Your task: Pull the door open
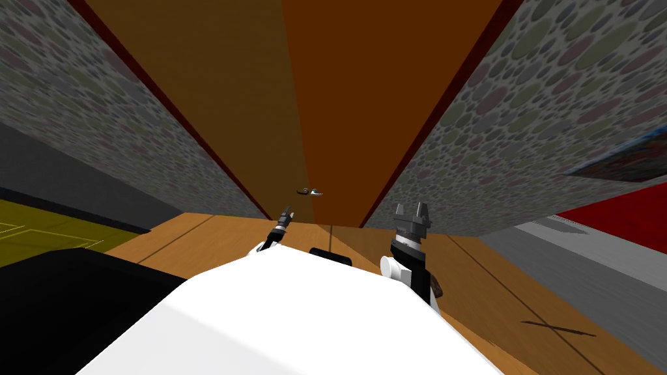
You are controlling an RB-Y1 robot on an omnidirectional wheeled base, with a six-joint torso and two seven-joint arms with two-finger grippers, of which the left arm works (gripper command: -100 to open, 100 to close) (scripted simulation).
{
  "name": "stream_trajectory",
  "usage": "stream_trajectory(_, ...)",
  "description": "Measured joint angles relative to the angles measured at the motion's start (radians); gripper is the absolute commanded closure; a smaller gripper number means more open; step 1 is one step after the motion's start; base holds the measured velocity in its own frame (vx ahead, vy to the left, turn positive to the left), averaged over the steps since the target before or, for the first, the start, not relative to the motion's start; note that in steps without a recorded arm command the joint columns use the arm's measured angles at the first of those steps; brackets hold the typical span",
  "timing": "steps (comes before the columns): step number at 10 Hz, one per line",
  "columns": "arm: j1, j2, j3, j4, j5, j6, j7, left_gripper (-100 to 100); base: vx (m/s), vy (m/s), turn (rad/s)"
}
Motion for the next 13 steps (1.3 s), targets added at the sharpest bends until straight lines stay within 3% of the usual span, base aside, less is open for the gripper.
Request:
stream_trajectory(4, -0.027, 0.015, 0.005, 0.094, 0.006, -0.028, 0.015, -100, 0.101, 0.021, -0.063)
stream_trajectory(6, -0.031, 0.025, 0.009, 0.12, 0.011, -0.028, 0.023, -100, 0.111, 0.032, -0.046)
stream_trajectory(13, -0.063, 0.041, 0.015, 0.235, 0.018, -0.064, 0.04, -100, 0.064, 0.016, -0.034)
